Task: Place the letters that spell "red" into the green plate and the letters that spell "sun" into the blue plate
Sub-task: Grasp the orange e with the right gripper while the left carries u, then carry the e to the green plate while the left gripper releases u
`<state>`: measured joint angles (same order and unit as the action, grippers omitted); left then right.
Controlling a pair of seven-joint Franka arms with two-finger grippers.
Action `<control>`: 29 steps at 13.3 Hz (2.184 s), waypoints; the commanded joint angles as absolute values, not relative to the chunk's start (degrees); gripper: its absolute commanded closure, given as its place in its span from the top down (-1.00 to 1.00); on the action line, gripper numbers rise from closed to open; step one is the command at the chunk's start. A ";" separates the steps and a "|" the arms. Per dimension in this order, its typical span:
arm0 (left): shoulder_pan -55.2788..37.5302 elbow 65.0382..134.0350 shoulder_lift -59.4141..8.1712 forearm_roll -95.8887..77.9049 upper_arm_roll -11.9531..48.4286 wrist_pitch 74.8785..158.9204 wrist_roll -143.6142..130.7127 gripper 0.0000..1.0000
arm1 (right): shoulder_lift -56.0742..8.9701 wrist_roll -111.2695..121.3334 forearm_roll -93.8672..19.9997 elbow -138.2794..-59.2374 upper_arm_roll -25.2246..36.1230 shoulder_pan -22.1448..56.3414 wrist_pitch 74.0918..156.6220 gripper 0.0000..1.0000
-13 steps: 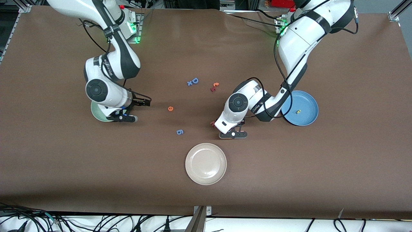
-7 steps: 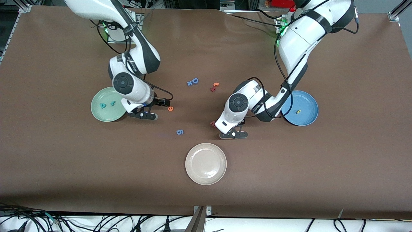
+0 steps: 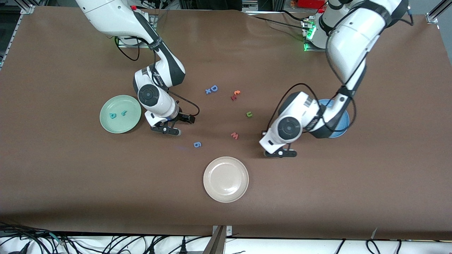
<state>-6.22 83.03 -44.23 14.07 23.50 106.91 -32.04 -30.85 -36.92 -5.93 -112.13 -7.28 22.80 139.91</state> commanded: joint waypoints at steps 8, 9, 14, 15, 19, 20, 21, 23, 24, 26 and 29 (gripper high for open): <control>7.29 94.71 -32.80 11.87 23.82 99.38 -17.67 -0.69 | -33.84 -38.41 -0.71 -112.15 -6.77 25.93 143.17 0.77; 8.77 99.10 -30.17 11.78 24.17 102.71 -17.06 -0.69 | -33.84 -38.50 -0.70 -112.15 -6.77 25.93 143.17 0.76; 23.61 120.89 -19.53 12.13 34.69 121.51 -16.70 -0.69 | -33.84 -38.41 -0.70 -112.15 -6.77 25.93 143.00 0.21; 25.64 124.07 -18.90 12.65 35.93 124.95 -16.61 -0.69 | -33.84 -38.50 -0.70 -112.15 -6.77 25.93 142.91 0.01; 26.98 130.24 -18.02 15.46 36.04 132.09 -16.61 -0.69 | -34.10 -38.32 -0.70 -112.15 -6.77 25.84 142.91 -0.73; 27.59 130.86 -17.76 16.25 36.04 132.36 -16.61 -0.69 | -34.10 -38.32 -0.70 -112.15 -6.77 25.84 142.91 -0.90; 28.12 131.22 -17.75 17.04 36.04 132.36 -16.61 -0.69 | -34.10 -38.32 -0.70 -112.15 -6.77 25.84 142.91 -1.00; 28.82 132.10 -17.75 18.18 36.04 132.98 -16.61 -0.69 | -33.23 -37.88 -0.70 -112.15 -6.59 25.67 141.69 -1.00; 29.35 132.27 -17.93 18.28 36.04 132.98 -16.52 -0.47 | -31.22 -37.62 -0.70 -111.71 -5.81 25.40 137.68 -1.00; 29.71 132.19 -18.19 19.94 36.04 132.28 -16.44 0.99 | -26.91 -35.43 -0.88 -111.01 -2.48 25.40 129.67 -1.00; 29.62 131.31 -17.76 20.04 36.21 130.17 -16.61 1.00 | -21.99 -34.28 -0.70 -111.09 1.74 25.40 119.66 -1.00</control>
<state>28.75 130.60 -19.99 18.89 35.27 131.45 -17.28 -25.98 -35.22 -1.37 -109.94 0.00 25.34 125.17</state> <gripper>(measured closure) 0.427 0.714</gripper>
